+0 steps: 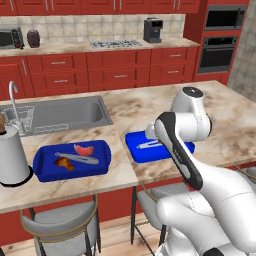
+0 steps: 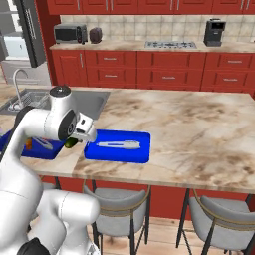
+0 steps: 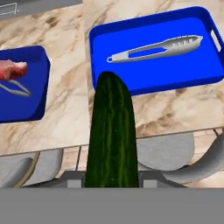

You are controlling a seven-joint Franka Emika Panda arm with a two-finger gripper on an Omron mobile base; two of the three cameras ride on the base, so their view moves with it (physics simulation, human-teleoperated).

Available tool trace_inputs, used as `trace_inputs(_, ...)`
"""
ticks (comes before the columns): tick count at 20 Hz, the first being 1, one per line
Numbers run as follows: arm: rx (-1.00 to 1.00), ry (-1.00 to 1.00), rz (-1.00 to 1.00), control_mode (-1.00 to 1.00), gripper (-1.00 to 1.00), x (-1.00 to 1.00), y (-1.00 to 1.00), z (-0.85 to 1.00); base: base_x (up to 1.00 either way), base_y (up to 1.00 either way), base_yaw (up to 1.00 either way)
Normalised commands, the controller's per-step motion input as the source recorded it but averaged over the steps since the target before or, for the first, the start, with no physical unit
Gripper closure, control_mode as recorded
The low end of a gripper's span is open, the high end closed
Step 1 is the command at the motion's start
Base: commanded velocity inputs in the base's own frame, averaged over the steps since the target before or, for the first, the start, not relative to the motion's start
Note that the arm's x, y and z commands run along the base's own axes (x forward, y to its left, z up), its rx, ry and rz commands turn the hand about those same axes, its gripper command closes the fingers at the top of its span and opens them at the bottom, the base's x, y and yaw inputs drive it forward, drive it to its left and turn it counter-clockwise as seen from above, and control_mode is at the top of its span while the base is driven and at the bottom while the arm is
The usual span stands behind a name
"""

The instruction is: Gather the bell pepper and cucumber from the fridge and place them on a tray on the dining counter. Then gather the chicken drumstick and steak from the fridge and place them on the other tray.

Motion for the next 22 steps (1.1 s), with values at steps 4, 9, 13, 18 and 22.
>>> trace_inputs(4, -0.02, 0.00, 0.00, -1.00, 1.00, 0.29, -0.19, -0.19, 0.00, 0.00, 0.00)
trace_inputs(9, 0.00, 0.00, 0.00, -1.00, 1.00, 0.54, -0.03, -0.16, 0.00, 0.00, 0.00)
trace_inputs(13, 0.00, 0.05, 0.00, -1.00, 1.00, 0.66, 0.00, -0.28, 0.00, 0.00, 0.00)
trace_inputs(18, -0.01, 0.08, 0.00, -1.00, 1.00, 0.65, 0.00, -0.41, 0.00, 0.00, 0.00)
trace_inputs(22, -0.04, 0.08, 0.00, -1.00, 1.00, 0.58, 0.00, -0.42, 0.00, 0.00, 0.00)
